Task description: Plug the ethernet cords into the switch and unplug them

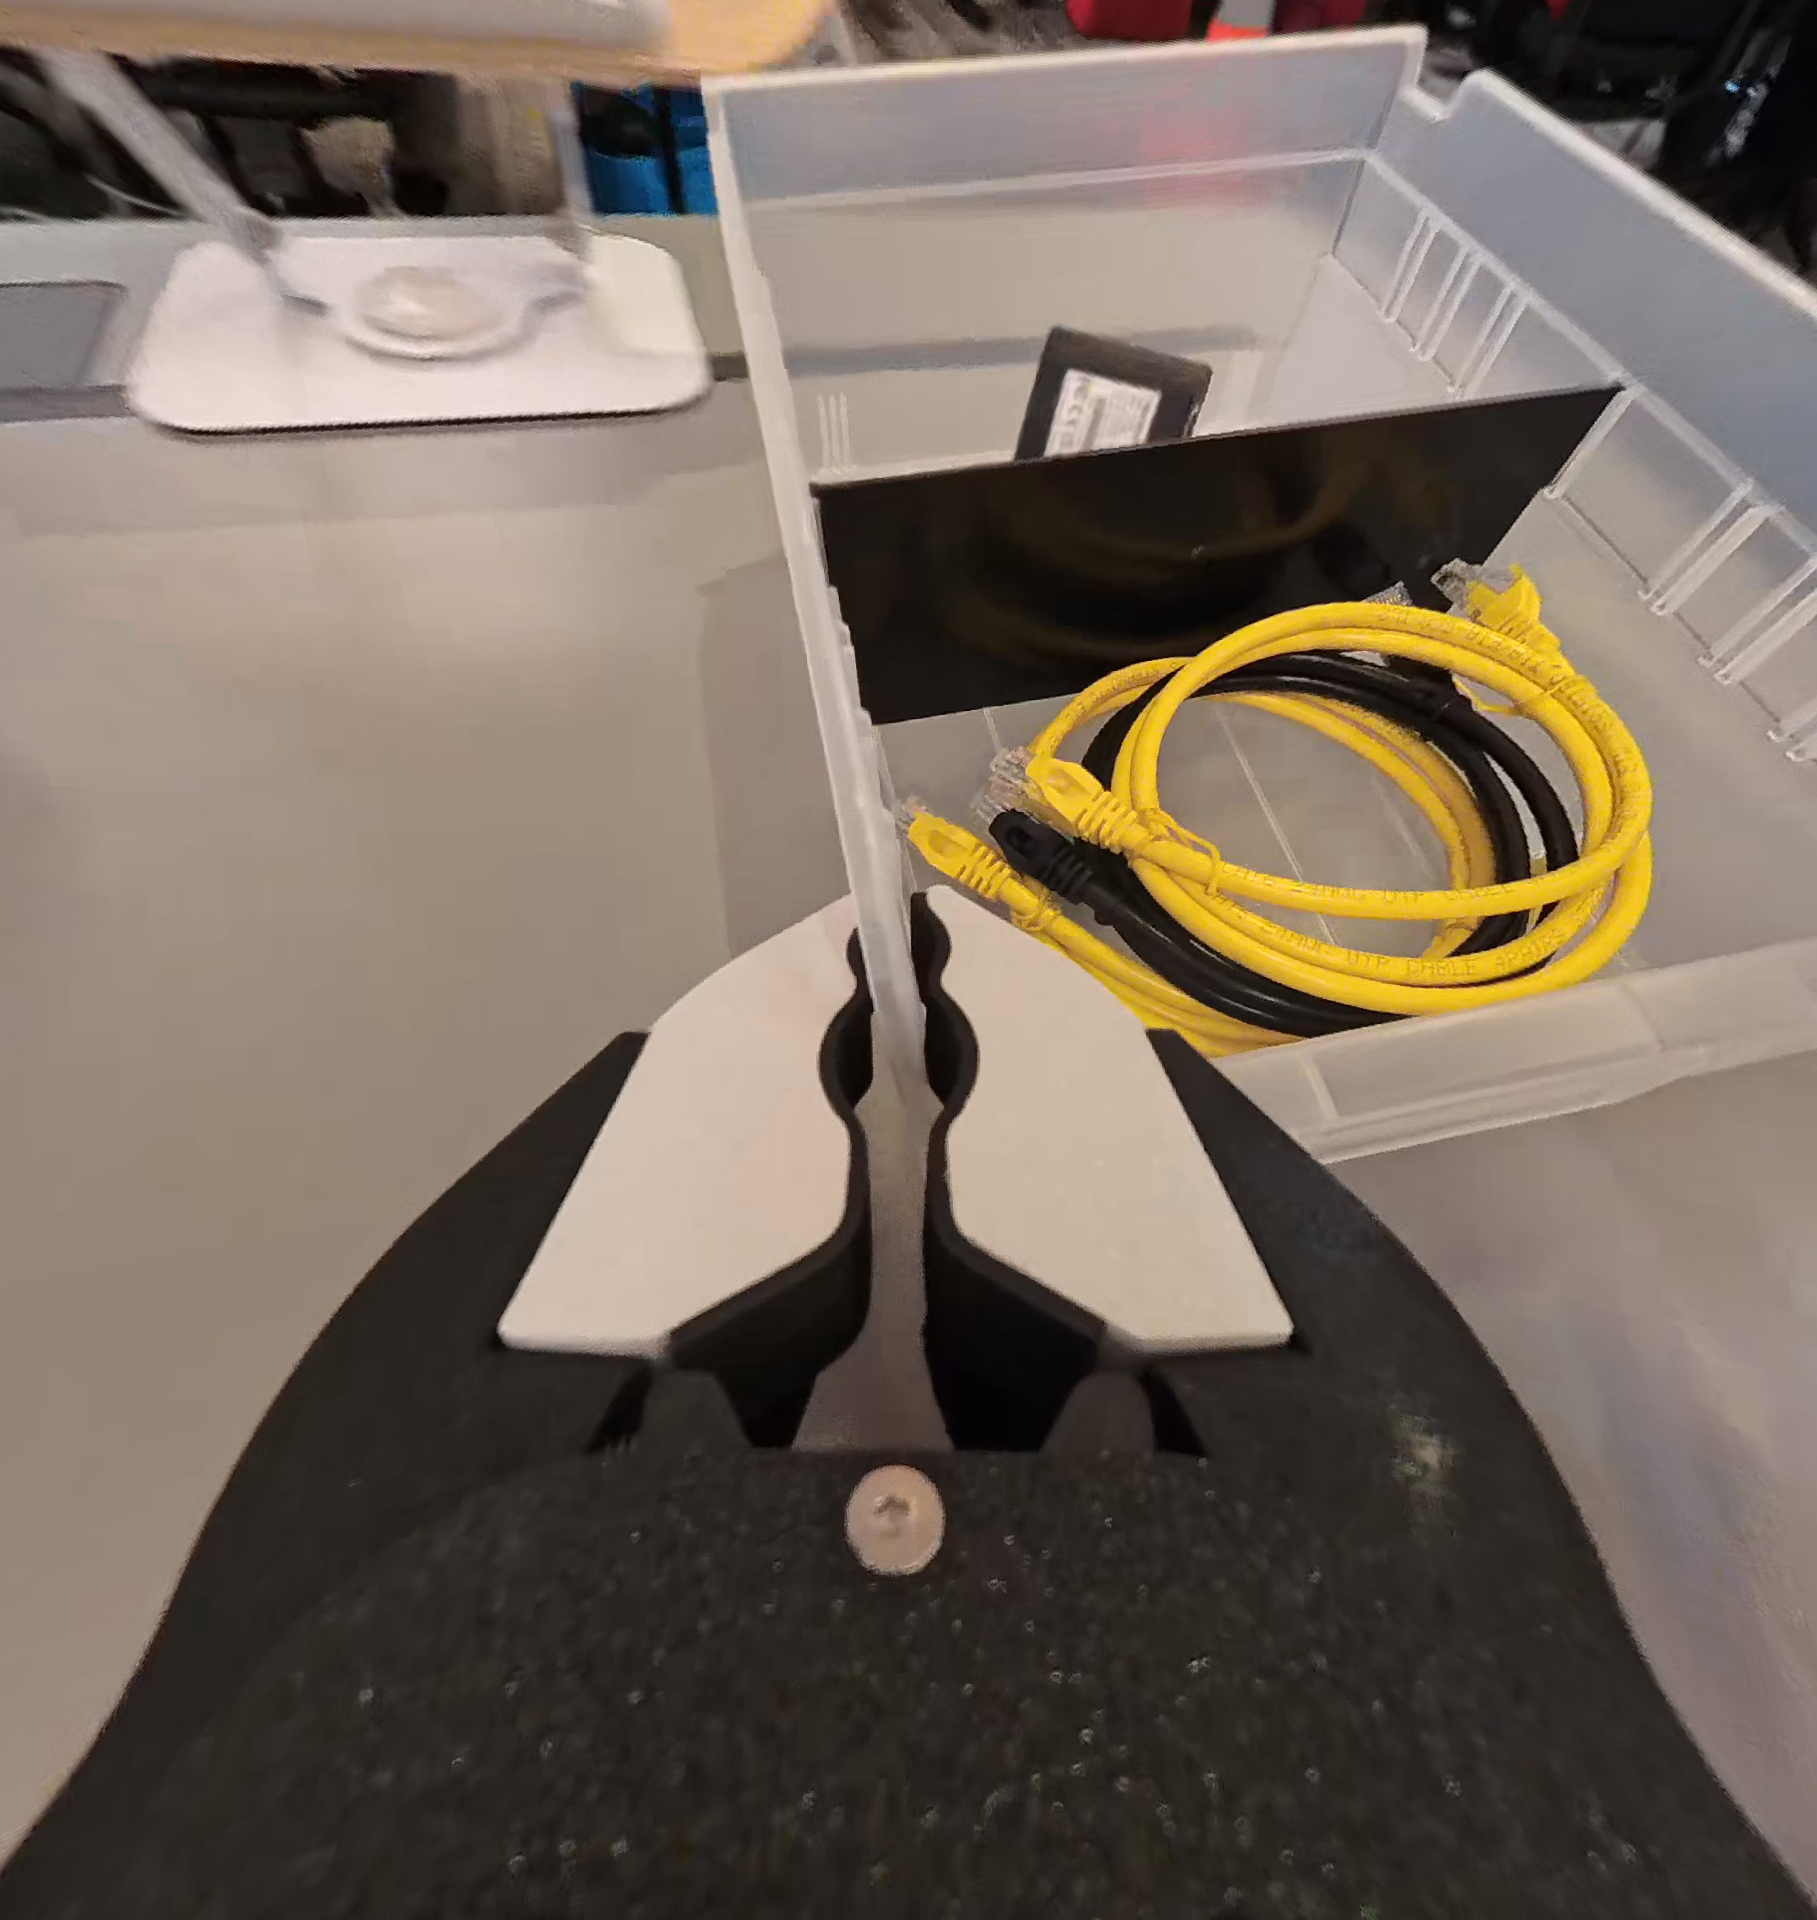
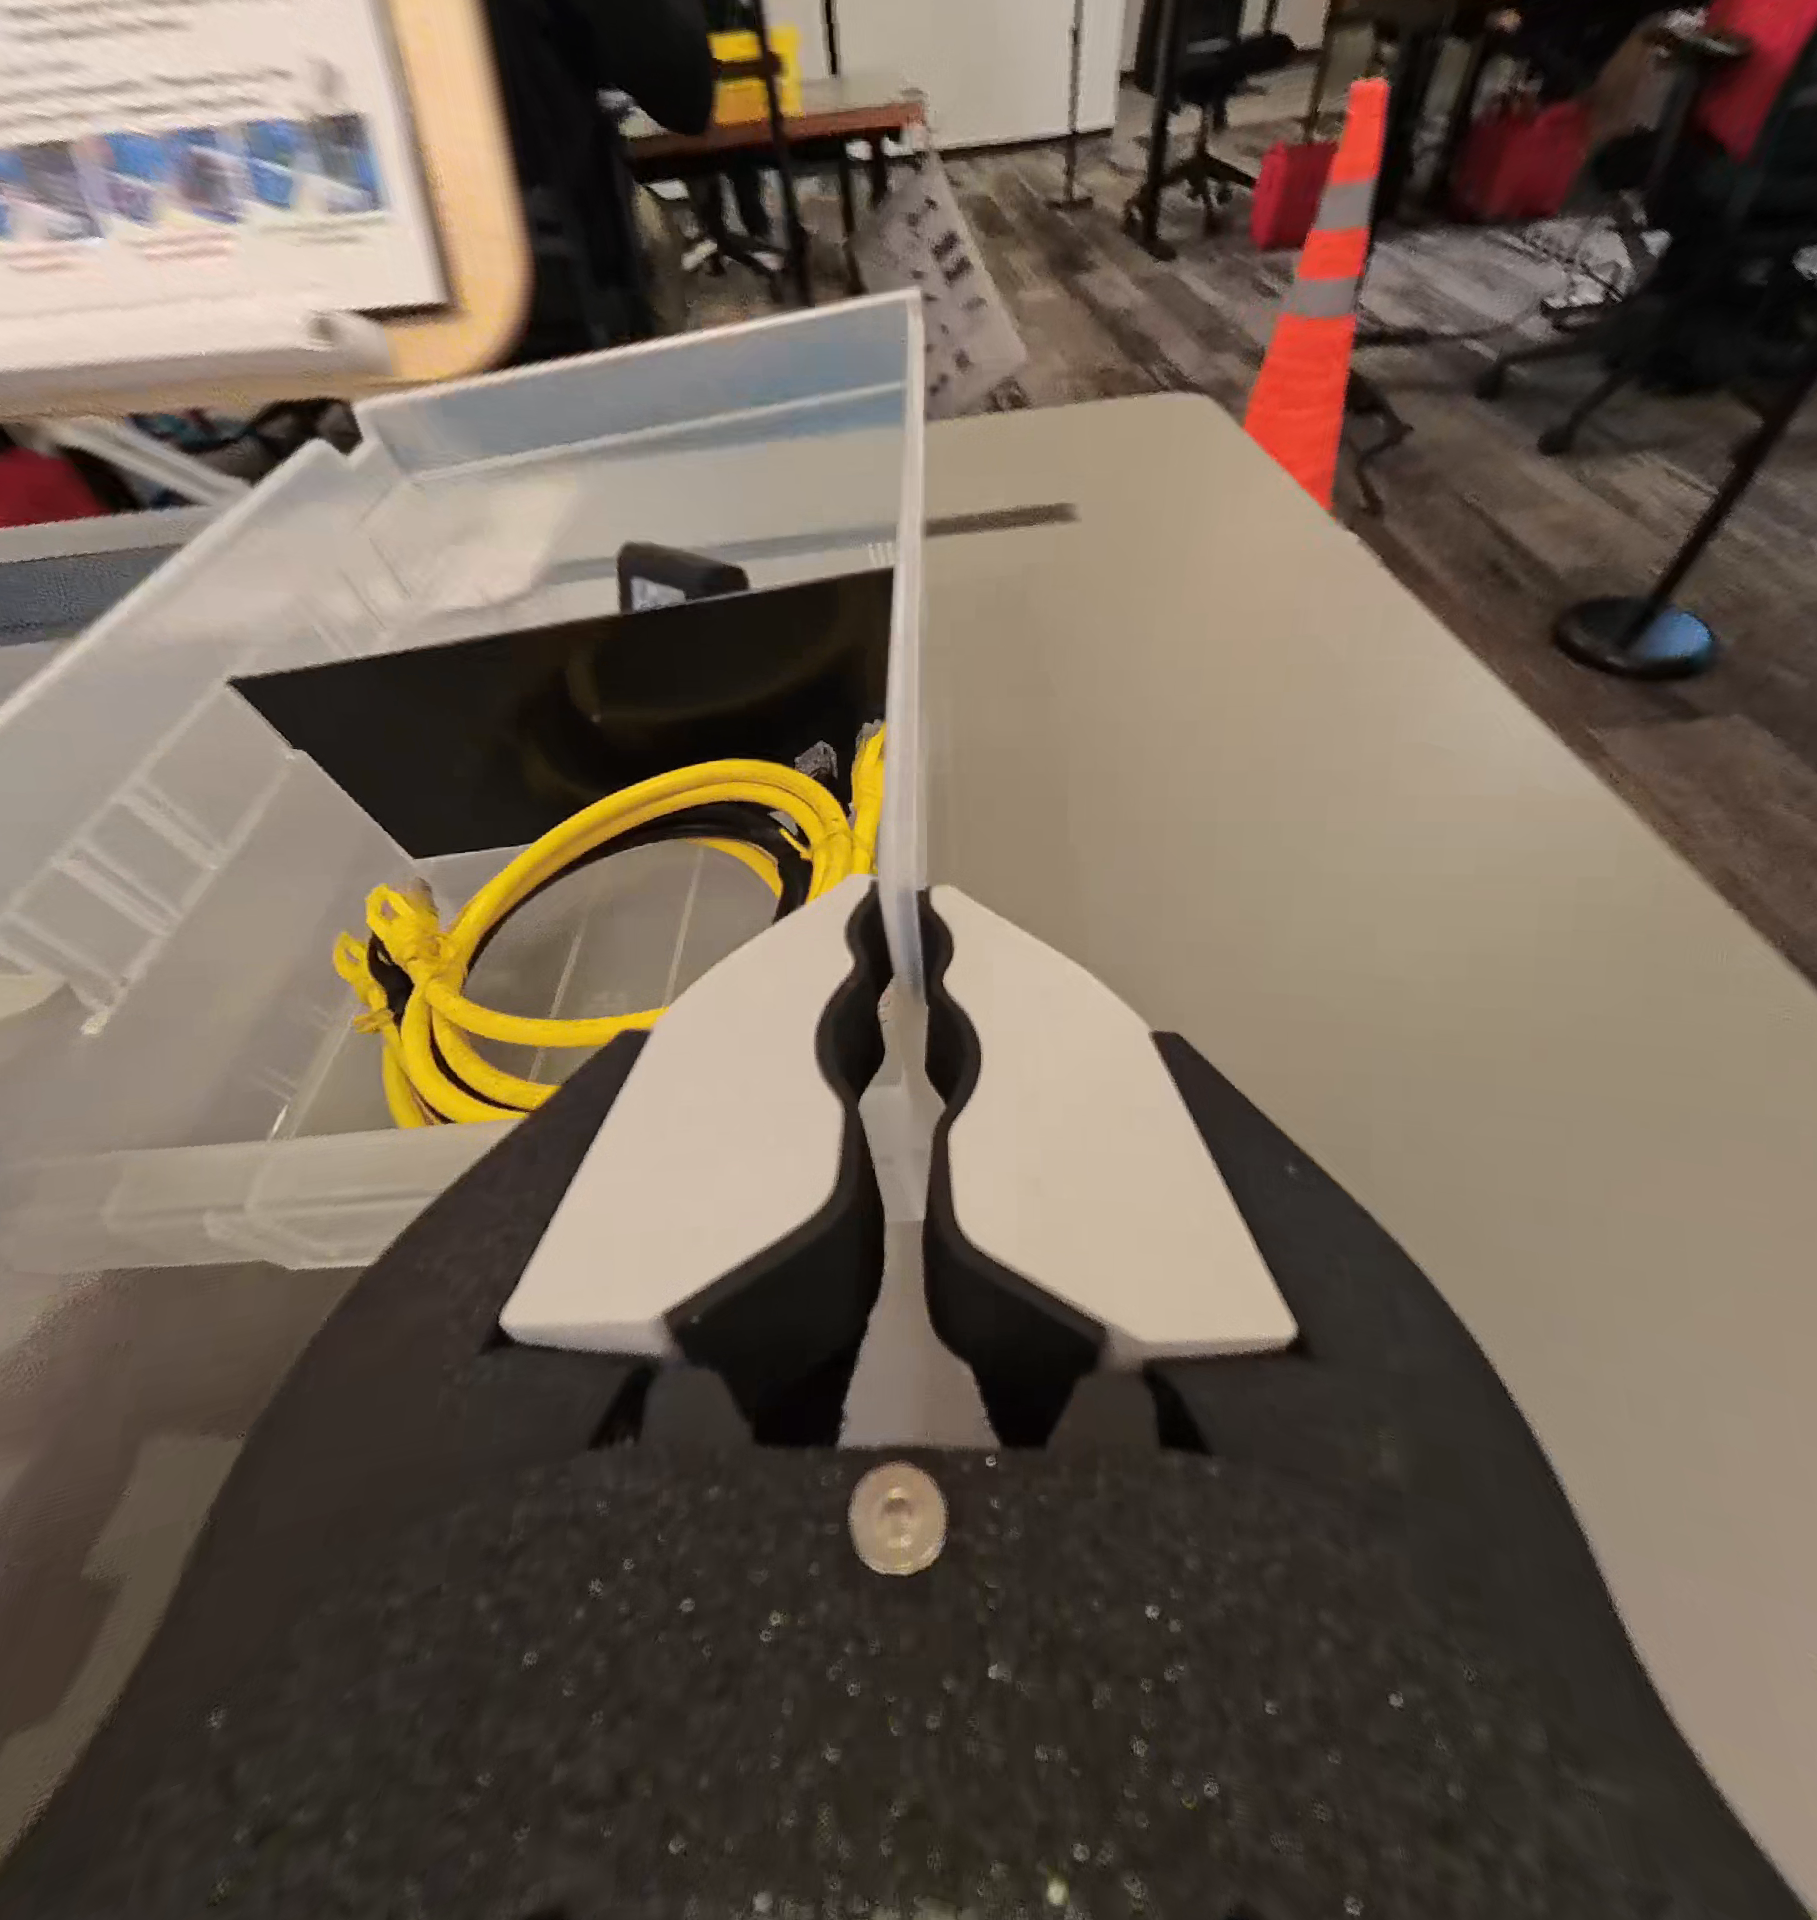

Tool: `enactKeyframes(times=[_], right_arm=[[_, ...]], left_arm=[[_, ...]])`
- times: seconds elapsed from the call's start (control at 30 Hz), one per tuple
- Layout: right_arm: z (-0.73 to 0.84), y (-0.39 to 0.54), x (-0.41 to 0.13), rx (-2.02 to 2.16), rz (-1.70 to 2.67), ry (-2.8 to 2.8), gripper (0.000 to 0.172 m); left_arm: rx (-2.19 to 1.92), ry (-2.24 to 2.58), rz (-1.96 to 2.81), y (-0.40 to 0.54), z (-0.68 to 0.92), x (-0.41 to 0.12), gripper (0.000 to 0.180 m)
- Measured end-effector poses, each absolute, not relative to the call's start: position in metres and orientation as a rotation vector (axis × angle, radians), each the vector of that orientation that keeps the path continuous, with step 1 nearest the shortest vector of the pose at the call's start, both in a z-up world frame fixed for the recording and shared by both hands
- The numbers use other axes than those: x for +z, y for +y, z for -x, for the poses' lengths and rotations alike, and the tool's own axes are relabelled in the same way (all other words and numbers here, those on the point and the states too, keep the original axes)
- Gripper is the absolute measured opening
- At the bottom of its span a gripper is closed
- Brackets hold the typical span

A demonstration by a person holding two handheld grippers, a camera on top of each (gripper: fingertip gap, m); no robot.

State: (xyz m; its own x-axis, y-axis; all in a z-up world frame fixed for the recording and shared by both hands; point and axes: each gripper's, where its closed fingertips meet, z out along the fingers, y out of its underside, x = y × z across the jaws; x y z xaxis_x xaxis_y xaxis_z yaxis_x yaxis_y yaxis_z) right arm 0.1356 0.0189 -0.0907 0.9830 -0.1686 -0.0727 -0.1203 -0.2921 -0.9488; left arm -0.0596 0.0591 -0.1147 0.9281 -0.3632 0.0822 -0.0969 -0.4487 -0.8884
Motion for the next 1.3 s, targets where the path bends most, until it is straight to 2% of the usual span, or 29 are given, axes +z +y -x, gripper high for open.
enactKeyframes(times=[0.3, 0.43, 0.6, 0.7, 0.77, 0.8, 0.9, 1.0, 1.13, 1.2, 1.3], right_arm=[[0.043, 0.043, -0.103, 0.126, 1.941, -0.103, 0.005], [0.080, 0.064, -0.113, 0.170, 1.981, -0.107, 0.005], [0.096, 0.057, -0.125, 0.159, 1.985, -0.239, 0.008], [0.100, 0.052, -0.127, 0.207, 2.007, -0.338, 0.011], [0.104, 0.044, -0.124, 0.261, 1.987, -0.431, 0.013], [0.106, 0.037, -0.123, 0.288, 1.961, -0.490, 0.020], [0.107, 0.005, -0.120, 0.333, 1.866, -0.646, 0.025], [0.105, -0.030, -0.110, 0.376, 1.730, -0.708, 0.014], [0.120, -0.049, -0.092, 0.458, 1.627, -0.773, 0.014], [0.126, -0.047, -0.100, 0.470, 1.660, -0.794, 0.012], [0.139, -0.046, -0.111, 0.574, 1.703, -0.798, 0.008]], left_arm=[[-0.018, 0.263, 1.999, 0.068, 0.238, -0.078, 0.003], [0.001, 0.207, 2.033, 0.079, 0.273, -0.094, 0.003], [-0.177, 0.229, 2.065, 0.085, 0.285, -0.132, 0.004], [-0.202, 0.374, 2.037, 0.070, 0.282, -0.140, 0.018], [-0.416, 0.413, 2.042, 0.049, 0.268, -0.138, 0.055], [-0.536, 0.414, 2.049, 0.036, 0.265, -0.135, 0.063], [-0.775, 0.352, 1.956, 0.004, 0.289, -0.106, 0.059], [-0.807, 0.249, 1.782, -0.014, 0.354, -0.066, 0.060], [-0.463, 0.008, 1.959, 0.007, 0.496, -0.091, 0.056], [-0.429, -0.076, 1.922, 0.023, 0.549, -0.092, 0.050], [-0.519, -0.101, 1.926, 0.053, 0.569, -0.096, 0.051]])
